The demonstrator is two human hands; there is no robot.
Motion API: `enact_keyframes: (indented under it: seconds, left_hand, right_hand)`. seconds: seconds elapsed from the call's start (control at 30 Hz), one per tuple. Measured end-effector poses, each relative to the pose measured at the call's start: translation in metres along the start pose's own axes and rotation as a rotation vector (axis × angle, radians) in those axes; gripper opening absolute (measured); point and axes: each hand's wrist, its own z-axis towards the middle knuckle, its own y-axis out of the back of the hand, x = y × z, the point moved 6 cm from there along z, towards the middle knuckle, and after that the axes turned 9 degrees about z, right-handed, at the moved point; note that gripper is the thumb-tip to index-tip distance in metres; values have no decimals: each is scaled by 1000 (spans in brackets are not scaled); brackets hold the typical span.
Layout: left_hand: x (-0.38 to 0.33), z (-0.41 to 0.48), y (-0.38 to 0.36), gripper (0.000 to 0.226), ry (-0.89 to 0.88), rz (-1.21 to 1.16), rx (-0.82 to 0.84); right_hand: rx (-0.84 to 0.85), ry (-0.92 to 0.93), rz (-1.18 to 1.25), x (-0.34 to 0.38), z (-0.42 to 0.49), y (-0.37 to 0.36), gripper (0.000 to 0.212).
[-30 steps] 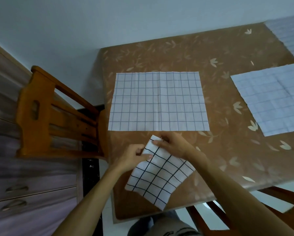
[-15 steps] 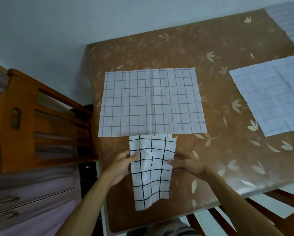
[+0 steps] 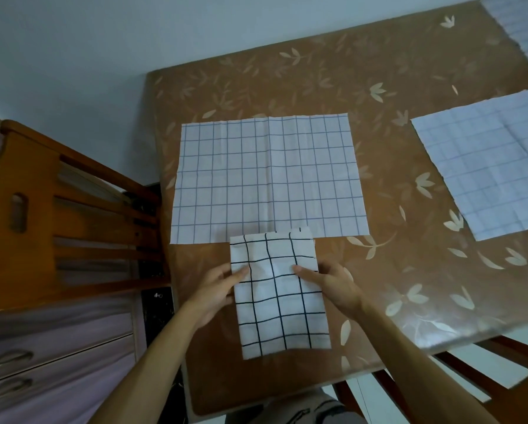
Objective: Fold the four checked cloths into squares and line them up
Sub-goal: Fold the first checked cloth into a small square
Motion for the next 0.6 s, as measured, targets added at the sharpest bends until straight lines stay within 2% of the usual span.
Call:
enact_keyframes:
  seconds: [0.03,0.1,0.2,0.27,0.4,0.47,0.53,0.6]
  left_hand:
    - [5,4,5,91,-20,4,-16]
    - [0,-3,1,72,-22,5,-33]
    - [-8,-11,-4,43,-41,21,-26]
    - [-5,-10,-1,42,-46,59,-22]
    - [3,-12,2,49,-51,331,38]
    - [9,-11,3,45,-61,347,36]
    - [10,-11,5,41,-77,321,6]
    - [10,-12,5,39,-93,301,-8]
  right_hand:
    - [3,-25,49,-4,1,0,24]
    - [27,-66,115,-10,3,-1,37]
    - [120,-91,-21,-21,5,-3,29]
    - [102,-72,-63,-21,2,-2,21]
    - [10,35,-93,-14,0,7,5]
    - [40,16,-95,-15,0,6,5]
    - [79,-28,-106,-20,0,6,21]
    - [112,-47,-200,-25,0,6,22]
